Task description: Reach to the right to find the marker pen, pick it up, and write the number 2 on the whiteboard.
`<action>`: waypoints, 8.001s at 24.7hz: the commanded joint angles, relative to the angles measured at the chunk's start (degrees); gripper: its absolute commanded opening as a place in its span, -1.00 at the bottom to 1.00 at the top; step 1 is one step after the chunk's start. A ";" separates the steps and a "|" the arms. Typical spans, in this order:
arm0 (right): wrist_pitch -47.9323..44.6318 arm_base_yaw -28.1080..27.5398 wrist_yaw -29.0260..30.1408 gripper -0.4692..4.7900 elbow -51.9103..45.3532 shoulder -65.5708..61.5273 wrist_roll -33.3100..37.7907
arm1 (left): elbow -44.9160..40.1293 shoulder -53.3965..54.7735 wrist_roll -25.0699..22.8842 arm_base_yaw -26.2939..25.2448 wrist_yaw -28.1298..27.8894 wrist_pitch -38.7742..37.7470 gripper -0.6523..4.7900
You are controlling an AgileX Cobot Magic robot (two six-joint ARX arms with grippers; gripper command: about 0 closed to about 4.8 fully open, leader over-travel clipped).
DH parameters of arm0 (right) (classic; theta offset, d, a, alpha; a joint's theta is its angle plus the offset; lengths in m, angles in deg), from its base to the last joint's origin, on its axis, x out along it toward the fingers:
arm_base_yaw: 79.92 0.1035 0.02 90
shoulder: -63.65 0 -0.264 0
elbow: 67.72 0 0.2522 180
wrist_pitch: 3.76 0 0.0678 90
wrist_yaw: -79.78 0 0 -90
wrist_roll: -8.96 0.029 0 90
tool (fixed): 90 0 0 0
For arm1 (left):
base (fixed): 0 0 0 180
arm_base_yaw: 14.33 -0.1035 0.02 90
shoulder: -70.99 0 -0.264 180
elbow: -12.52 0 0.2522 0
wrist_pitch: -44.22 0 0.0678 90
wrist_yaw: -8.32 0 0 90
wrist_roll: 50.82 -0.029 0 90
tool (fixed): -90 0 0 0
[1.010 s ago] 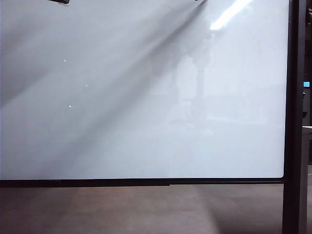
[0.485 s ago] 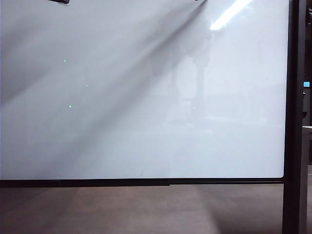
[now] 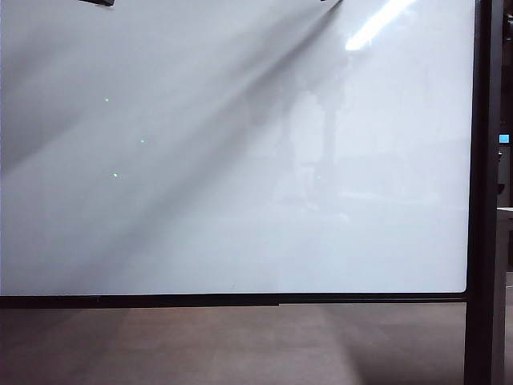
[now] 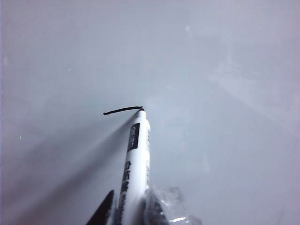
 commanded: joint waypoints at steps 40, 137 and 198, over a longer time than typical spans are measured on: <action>2.73 0.00 0.11 -0.82 0.15 -0.87 -0.13 | 0.44 -0.17 -0.22 0.02 0.28 0.46 -0.78; 3.61 0.02 0.15 -0.82 0.15 -1.18 -0.15 | 0.44 -0.20 -0.20 0.02 0.28 0.42 -0.78; 9.70 0.02 5.60 -0.82 -0.09 2.32 -0.17 | 0.44 -0.17 -0.20 0.02 0.28 0.39 -0.78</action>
